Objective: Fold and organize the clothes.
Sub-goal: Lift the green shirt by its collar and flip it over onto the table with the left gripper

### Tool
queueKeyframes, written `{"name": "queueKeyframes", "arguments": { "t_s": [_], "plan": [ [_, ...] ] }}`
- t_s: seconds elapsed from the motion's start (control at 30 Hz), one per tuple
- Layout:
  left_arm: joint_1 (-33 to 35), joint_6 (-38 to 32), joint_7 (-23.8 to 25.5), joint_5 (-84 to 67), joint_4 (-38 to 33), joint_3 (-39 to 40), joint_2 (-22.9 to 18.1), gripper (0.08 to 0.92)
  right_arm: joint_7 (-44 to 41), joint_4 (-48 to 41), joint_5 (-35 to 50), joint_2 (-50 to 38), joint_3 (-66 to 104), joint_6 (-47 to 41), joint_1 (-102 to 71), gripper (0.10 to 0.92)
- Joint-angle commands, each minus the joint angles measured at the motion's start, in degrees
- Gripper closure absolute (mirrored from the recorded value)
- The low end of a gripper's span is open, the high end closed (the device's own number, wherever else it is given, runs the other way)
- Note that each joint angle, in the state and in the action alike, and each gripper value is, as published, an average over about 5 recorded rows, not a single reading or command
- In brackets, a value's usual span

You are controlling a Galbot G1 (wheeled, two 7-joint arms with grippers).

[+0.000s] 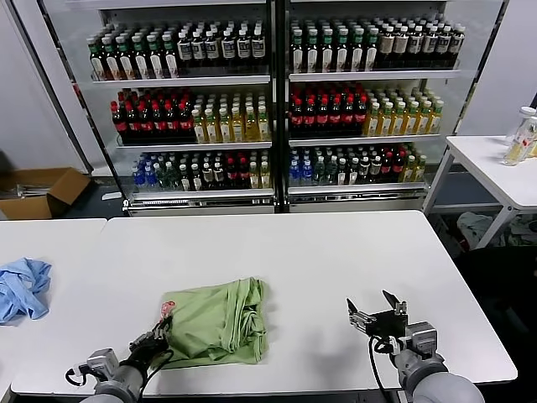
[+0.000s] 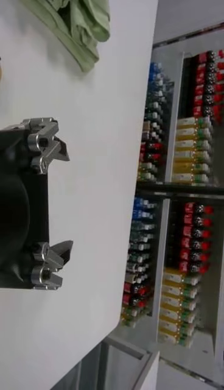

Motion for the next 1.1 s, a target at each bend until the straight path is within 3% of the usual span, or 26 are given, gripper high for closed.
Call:
{"name": "queueKeyframes", "arguments": {
  "t_s": [0.03, 0.2, 0.3, 0.37, 0.47, 0.6, 0.7, 0.8, 0.93, 1.1],
  "plan": [
    [1.6, 6.2, 2.2, -21.4, -7.1, -26.5, 9.6, 0.903, 0.0, 0.0, 0.0, 0.1, 0.1, 0.0, 0.0, 0.203],
    [3.4, 7.5, 2.2, -29.7, -1.9, -40.3, 18.7, 0.906, -0.1, -0.4, 0.0, 0.4, -0.1, 0.1, 0.1, 0.203],
    [2.8, 7.5, 1.2, -30.7, -1.8, -40.6, 21.1, 0.906, -0.2, -0.4, 0.0, 0.4, -0.1, 0.2, 0.1, 0.203],
    [1.6, 7.5, 0.0, -30.2, -4.3, -37.6, 20.5, 0.906, -0.1, -0.2, -0.1, 0.4, 0.1, 0.2, 0.0, 0.203],
    [0.2, 7.4, -1.7, -26.2, -11.1, -26.8, 16.1, 0.906, -0.1, 0.3, -0.1, 0.2, 1.0, 0.2, -0.4, 0.203],
    [-0.1, 7.3, -2.2, -11.4, -19.5, -2.6, 4.8, 0.906, 0.0, 0.6, -0.1, 0.0, 2.3, 0.1, -1.1, 0.203],
    [-0.7, 7.3, -1.7, 0.2, -20.9, 16.3, -4.6, 0.906, 0.1, 0.8, -0.4, 0.2, 2.3, 0.0, -1.4, 0.203],
    [-2.3, 6.3, -0.3, 10.8, -18.0, 28.6, -12.1, 0.906, 0.2, 0.9, -0.9, 0.4, 1.9, 0.0, -1.4, 0.203],
    [-5.6, 3.6, 0.3, 17.9, -10.8, 33.6, -18.8, 0.906, 0.2, 1.2, -1.2, 0.3, 2.0, 0.0, -1.7, 0.203],
    [-8.6, -0.2, -0.2, 19.3, -4.0, 32.9, -20.6, 0.906, 0.1, 1.4, -1.1, 0.0, 2.6, 0.0, -2.0, 0.203]
  ]
}}
